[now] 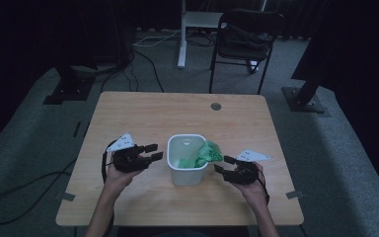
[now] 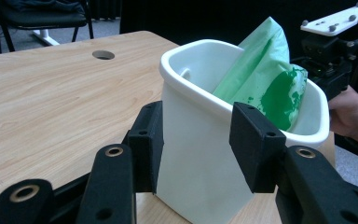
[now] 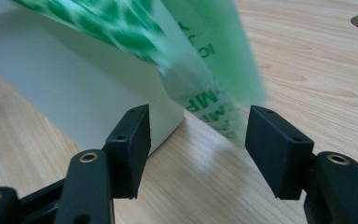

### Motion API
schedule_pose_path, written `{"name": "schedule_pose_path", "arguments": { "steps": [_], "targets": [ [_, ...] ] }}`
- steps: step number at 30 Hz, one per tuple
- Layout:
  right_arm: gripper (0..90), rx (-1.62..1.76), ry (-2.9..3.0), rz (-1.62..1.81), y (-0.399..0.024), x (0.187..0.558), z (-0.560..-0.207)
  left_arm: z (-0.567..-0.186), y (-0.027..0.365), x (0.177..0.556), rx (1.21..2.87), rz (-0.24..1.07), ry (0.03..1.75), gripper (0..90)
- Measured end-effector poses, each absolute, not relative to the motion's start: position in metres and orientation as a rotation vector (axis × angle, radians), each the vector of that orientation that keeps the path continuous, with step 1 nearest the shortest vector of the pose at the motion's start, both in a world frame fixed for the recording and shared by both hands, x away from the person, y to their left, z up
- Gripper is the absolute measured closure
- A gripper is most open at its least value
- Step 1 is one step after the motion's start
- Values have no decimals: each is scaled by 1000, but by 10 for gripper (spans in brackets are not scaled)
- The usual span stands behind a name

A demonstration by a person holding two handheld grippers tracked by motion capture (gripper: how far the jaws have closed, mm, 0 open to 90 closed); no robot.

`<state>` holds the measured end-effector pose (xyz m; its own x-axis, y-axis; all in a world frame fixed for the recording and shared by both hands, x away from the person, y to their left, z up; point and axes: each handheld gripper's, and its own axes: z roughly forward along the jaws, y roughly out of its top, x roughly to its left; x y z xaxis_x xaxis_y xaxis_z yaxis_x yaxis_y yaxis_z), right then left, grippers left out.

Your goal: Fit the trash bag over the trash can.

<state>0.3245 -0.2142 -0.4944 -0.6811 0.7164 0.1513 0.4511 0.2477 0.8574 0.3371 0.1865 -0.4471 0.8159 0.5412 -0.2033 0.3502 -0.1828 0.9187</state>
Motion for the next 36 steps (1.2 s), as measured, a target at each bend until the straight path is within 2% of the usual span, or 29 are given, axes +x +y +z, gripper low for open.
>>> {"name": "schedule_pose_path", "arguments": {
  "steps": [7,10,13,15,26,36],
  "targets": [
    [490,1148,2235,1358,-216,339,-508,-448,185,338,1797,191,685,558],
    [627,1180,2219,1404,-219,343,-511,-449,185,338,1797,190,688,558],
    [820,1154,2210,1428,-220,341,-508,-450,186,338,1798,189,690,558],
    [869,1113,2198,1417,-221,337,-502,-450,186,338,1797,190,694,558],
    [873,1018,2164,1467,-236,307,-477,-448,188,337,1786,192,694,558],
    [873,877,2234,1516,-209,293,-465,-449,187,337,1785,190,694,558]
  ]
}}
